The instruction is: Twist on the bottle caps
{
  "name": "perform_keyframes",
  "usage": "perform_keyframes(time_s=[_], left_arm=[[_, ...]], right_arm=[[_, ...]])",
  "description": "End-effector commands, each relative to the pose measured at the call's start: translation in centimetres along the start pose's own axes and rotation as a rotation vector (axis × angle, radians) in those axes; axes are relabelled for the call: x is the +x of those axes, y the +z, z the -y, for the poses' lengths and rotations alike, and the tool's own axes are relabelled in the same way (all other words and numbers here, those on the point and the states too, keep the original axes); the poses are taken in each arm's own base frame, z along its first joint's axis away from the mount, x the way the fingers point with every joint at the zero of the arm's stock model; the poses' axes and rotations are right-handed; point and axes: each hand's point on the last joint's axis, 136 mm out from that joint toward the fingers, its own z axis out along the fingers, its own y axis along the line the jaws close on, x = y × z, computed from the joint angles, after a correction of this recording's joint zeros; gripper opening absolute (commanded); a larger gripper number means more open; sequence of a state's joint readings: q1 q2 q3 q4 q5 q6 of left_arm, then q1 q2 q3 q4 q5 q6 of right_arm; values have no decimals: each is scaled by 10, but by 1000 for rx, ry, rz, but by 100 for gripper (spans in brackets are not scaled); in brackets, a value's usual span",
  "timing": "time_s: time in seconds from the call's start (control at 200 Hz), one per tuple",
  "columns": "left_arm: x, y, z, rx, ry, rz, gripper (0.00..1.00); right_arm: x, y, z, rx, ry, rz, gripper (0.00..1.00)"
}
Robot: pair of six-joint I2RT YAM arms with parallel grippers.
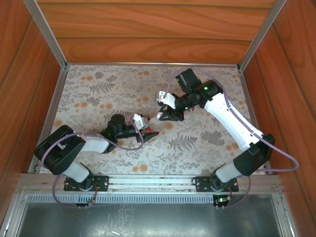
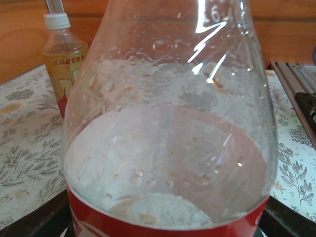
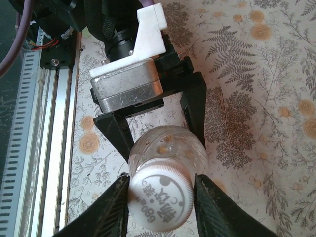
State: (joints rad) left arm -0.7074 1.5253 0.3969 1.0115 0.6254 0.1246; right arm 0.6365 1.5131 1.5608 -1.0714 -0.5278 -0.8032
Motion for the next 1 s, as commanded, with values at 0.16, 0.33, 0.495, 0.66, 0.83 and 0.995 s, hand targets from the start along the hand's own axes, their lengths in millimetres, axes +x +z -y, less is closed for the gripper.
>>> perform_keyframes(time_s=[0.16, 0.33, 0.495, 0.66, 0.83, 0.995], left_arm=[[35, -7, -9, -81, -83, -120, 69], [21, -19, -44, -347, 18, -122, 66], [0, -30, -63, -567, 203, -160, 66], [-9, -23, -71, -712, 405, -259, 66], [-9, -12, -67, -732, 493, -309, 66], [-6, -11, -57, -672, 437, -270, 66]], right_arm=[[-7, -2, -9, -26, 44, 16, 25], [-12, -4, 6, 63, 269, 50, 20], [-13, -15, 20, 178, 618, 82, 20], [-3, -24, 23, 245, 997, 117, 12], [4, -32, 22, 288, 1187, 114, 11], [-5, -32, 22, 254, 1084, 144, 37]])
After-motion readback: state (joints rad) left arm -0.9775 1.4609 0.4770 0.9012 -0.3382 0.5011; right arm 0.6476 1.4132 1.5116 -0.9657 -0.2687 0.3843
